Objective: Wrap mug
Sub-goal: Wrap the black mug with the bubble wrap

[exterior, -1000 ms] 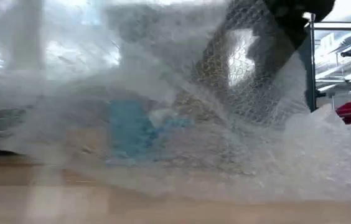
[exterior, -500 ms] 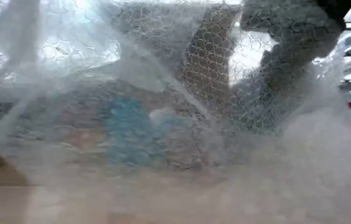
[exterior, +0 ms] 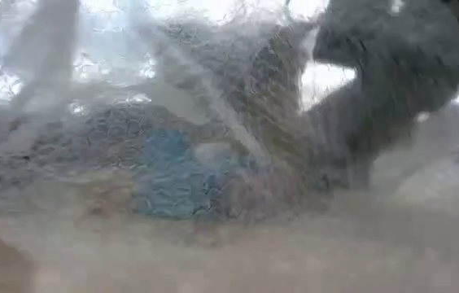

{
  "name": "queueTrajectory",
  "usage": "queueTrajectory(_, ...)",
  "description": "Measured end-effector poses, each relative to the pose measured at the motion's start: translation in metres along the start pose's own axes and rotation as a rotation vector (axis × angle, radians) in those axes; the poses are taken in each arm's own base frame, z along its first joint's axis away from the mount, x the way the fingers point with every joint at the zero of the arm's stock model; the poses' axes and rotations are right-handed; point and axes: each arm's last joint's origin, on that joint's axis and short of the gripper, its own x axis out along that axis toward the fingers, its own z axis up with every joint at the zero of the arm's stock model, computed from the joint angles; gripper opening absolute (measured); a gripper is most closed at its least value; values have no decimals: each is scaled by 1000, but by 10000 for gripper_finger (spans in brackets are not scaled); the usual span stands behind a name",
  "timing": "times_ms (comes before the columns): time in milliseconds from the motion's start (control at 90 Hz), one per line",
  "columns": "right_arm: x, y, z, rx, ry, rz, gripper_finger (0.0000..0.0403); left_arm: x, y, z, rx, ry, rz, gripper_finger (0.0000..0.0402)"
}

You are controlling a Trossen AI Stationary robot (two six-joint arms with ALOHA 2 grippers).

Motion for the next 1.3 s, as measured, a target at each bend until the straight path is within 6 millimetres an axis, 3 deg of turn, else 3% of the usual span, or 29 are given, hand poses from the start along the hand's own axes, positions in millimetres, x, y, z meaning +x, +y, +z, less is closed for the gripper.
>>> queueTrajectory(300, 36, 9, -5, -39, -69, 30, 121, 1, -1, -2, -75, 11, -41, 0)
queueTrajectory(478, 39, 3, 0, -94, -143, -91, 114, 2, 1, -3, -91, 15, -38, 0)
queueTrajectory(1000, 34, -74, 44, -136, -220, -397, 95, 6, 5, -9, -188, 64, -39, 0)
queueTrajectory(1111, 27, -65, 48, -152, -230, -363, 94, 7, 5, -13, -235, 94, -41, 0)
queueTrajectory(1300, 1, -24, 54, -221, -302, -284, 93, 29, -6, -33, -319, 135, -24, 0)
